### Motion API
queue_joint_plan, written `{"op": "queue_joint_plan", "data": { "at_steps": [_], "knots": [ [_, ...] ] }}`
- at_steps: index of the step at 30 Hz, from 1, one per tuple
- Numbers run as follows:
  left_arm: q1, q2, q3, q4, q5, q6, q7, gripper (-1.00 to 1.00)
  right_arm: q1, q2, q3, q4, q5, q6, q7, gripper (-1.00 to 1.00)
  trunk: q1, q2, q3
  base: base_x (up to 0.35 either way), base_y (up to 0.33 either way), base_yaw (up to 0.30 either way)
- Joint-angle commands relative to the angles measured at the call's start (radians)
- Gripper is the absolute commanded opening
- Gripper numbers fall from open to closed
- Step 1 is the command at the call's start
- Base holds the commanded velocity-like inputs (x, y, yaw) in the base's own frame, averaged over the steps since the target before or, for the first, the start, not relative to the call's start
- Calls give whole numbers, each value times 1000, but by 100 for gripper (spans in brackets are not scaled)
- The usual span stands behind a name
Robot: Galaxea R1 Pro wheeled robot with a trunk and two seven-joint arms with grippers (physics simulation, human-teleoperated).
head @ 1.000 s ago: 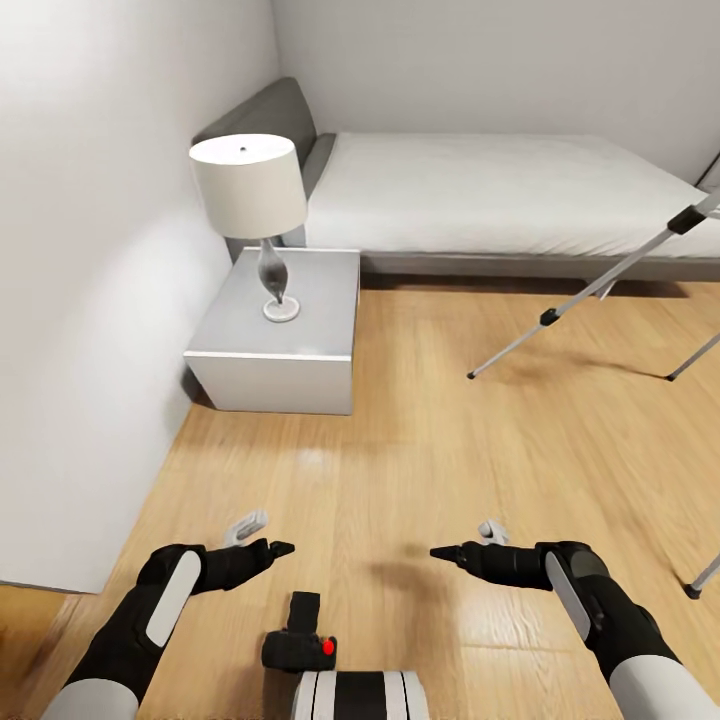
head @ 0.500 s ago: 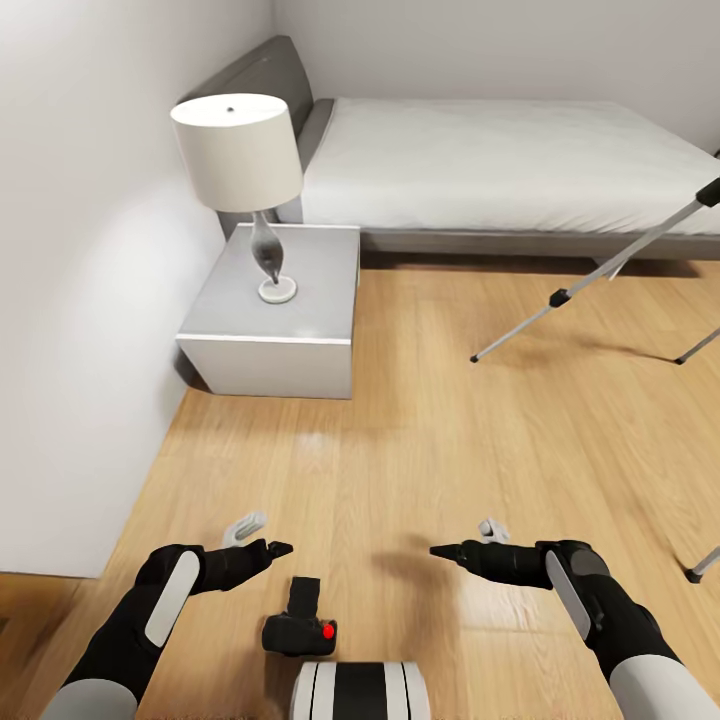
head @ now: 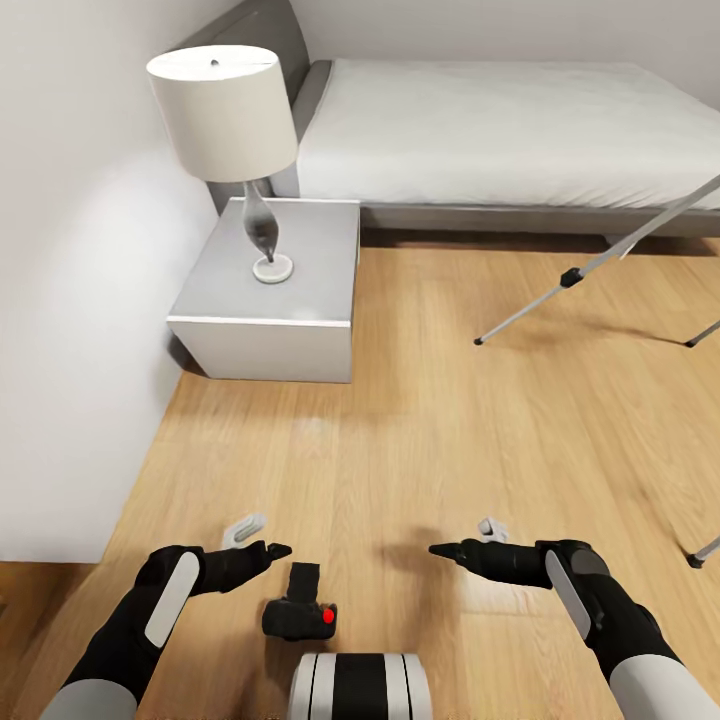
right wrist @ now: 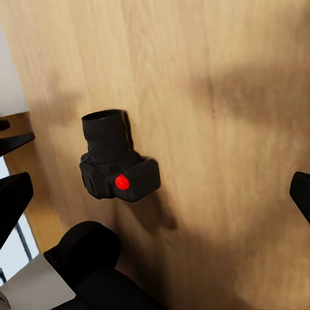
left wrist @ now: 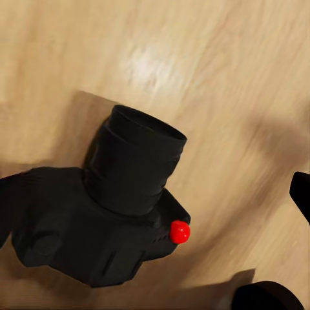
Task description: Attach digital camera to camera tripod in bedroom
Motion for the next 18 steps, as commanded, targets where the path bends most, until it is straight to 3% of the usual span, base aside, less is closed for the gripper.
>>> {"op": "queue_joint_plan", "data": {
  "at_steps": [1, 18],
  "knots": [
    [0, 0, 2, 2, -7, 4, -8, 100, 0, 0, -1, 0, -1, 5, 10, 100, 0, -1, -5, 0, 0, 0],
    [0, 5, 4, 3, -9, 5, -10, 100, 0, 0, 3, 0, 7, 10, 42, 100, 8, -4, -70, 0, 0, 0]
  ]
}}
